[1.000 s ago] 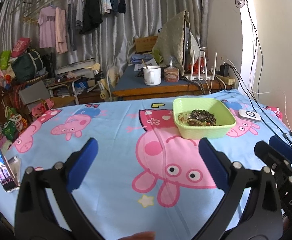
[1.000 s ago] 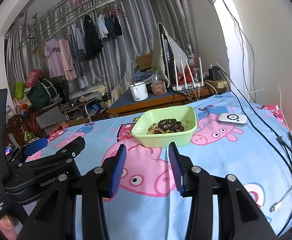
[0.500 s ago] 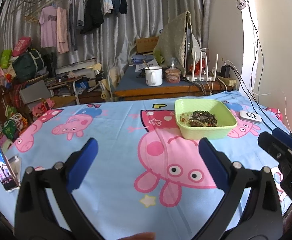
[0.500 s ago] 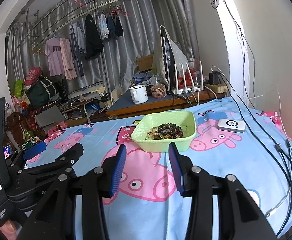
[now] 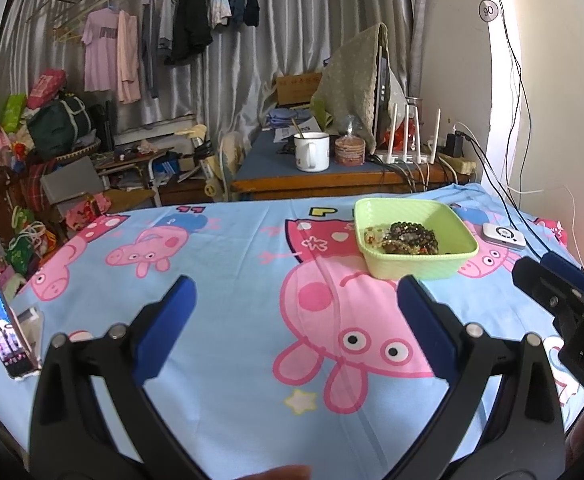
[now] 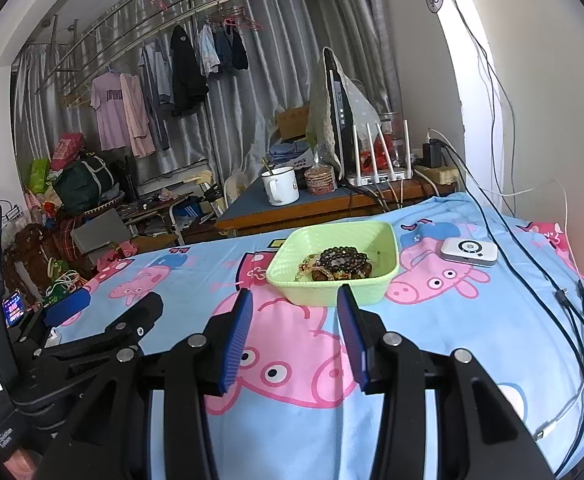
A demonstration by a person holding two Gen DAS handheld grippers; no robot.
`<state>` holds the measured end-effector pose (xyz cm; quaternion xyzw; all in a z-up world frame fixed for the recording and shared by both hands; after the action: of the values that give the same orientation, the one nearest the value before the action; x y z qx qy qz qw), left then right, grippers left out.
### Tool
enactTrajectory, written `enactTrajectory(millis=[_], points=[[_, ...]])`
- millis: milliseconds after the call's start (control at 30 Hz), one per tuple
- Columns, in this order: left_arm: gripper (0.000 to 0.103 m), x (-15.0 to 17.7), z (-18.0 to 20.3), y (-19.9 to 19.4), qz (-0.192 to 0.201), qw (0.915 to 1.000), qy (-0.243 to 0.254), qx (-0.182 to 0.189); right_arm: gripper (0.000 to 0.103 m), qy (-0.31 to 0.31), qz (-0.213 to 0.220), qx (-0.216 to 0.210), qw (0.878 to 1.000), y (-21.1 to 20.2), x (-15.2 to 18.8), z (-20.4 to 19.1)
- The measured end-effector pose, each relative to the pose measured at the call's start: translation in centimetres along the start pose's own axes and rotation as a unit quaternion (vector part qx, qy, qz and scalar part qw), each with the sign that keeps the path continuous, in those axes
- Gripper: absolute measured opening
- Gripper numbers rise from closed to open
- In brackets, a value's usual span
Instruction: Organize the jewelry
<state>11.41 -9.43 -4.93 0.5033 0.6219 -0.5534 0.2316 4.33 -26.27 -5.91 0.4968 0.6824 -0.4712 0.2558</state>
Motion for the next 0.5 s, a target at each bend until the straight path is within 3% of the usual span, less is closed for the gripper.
enactTrajectory(millis=[500], points=[[0.096,0.07,-0.25,0.1,-0.002,1.0,-0.002,0.0,0.012,0.0,-0.002,0.0,1.0,0.09,0.09,-0.3]])
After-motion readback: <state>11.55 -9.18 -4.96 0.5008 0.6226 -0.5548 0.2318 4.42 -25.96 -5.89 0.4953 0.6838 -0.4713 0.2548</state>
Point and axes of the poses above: each gripper's, at about its wrist camera, not at the fingertips, and y roughly the way its jaws point, z to its right, x to its underside, the point moved 7 cm from there along y, roughly the way its jaws point, and after that the axes turned 14 degrees about y, right-handed, at the moved point
